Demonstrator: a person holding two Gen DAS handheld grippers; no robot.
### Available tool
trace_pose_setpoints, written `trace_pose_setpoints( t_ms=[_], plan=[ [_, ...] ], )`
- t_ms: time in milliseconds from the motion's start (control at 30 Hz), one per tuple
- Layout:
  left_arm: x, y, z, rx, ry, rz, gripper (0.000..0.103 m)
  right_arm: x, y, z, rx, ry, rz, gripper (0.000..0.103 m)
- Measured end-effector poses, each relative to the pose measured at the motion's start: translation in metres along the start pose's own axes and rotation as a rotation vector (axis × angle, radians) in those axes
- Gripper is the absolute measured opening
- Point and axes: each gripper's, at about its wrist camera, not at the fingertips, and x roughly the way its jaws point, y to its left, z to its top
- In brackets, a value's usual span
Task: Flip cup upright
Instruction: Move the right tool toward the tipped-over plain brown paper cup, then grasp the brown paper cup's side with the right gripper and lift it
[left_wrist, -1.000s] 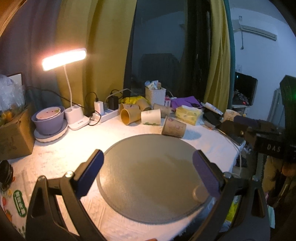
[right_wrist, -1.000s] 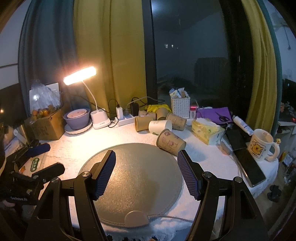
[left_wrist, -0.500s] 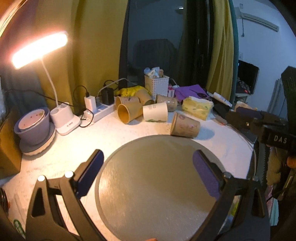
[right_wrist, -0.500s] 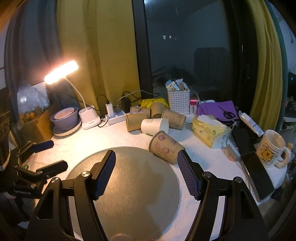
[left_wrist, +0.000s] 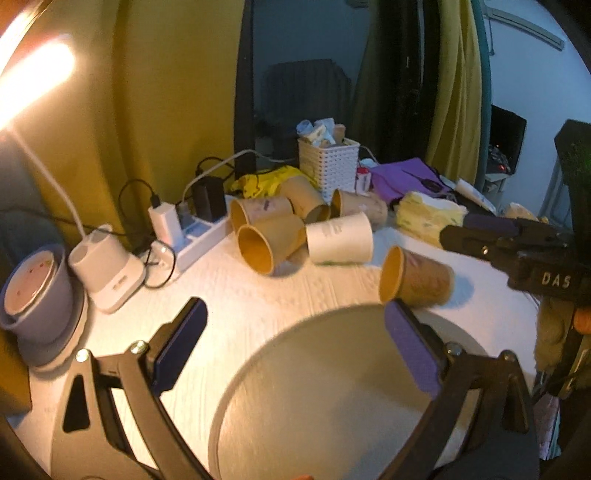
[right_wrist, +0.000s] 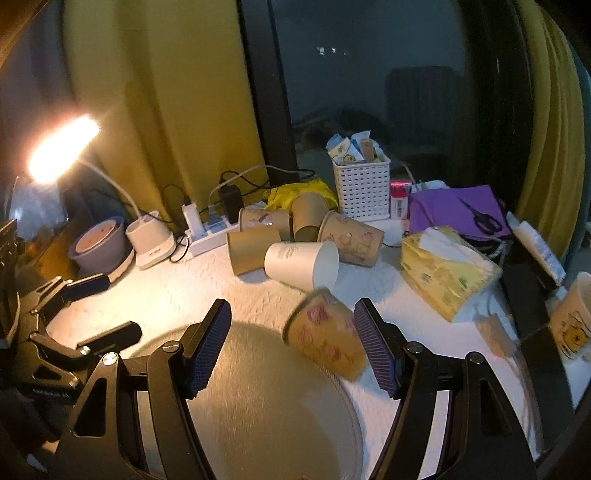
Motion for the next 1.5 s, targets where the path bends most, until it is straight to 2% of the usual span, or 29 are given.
trace_pose_setpoints(
  t_ms=[367,567,733,900,1033,1067,1100,1133,1233,1500],
  plan=[
    [0.091,0.026,0.043,0.079,0.008,0.012,0.098,0.062,-0.024,0.028,0.027,0.031,0.007,0.072],
    [0.138,0.034,0.051,0.134,0.034,0.001,0.098,0.086,-0.035,0.033,0.034,0.066,0.017,0.072],
    [0.161,0.036,0.057,0.154,0.038,0.001,0.098,0.099,-0.04,0.036,0.041,0.084,0.027,0.072],
    [0.186,0.04,0.052,0.155,0.103,-0.047,0.097,0.109,-0.04,0.033,0.037,0.107,0.035,0.072],
    [0.191,0.045,0.048,0.132,0.133,-0.107,0.097,0.112,-0.042,0.032,0.038,0.116,0.035,0.072],
    [0.191,0.045,0.048,0.131,0.137,-0.114,0.092,0.112,-0.042,0.032,0.039,0.115,0.034,0.072],
    [0.191,0.045,0.047,0.131,0.144,-0.114,0.08,0.112,-0.042,0.032,0.04,0.114,0.033,0.072],
    [0.19,0.045,0.047,0.132,0.154,-0.113,0.079,0.111,-0.042,0.032,0.042,0.113,0.032,0.072],
    [0.186,0.046,0.046,0.126,0.148,-0.142,0.079,0.108,-0.041,0.031,0.048,0.112,0.032,0.072],
    [0.155,0.053,0.045,0.088,0.126,-0.149,0.078,0.09,-0.035,0.031,0.043,0.094,0.036,0.072]
  ],
)
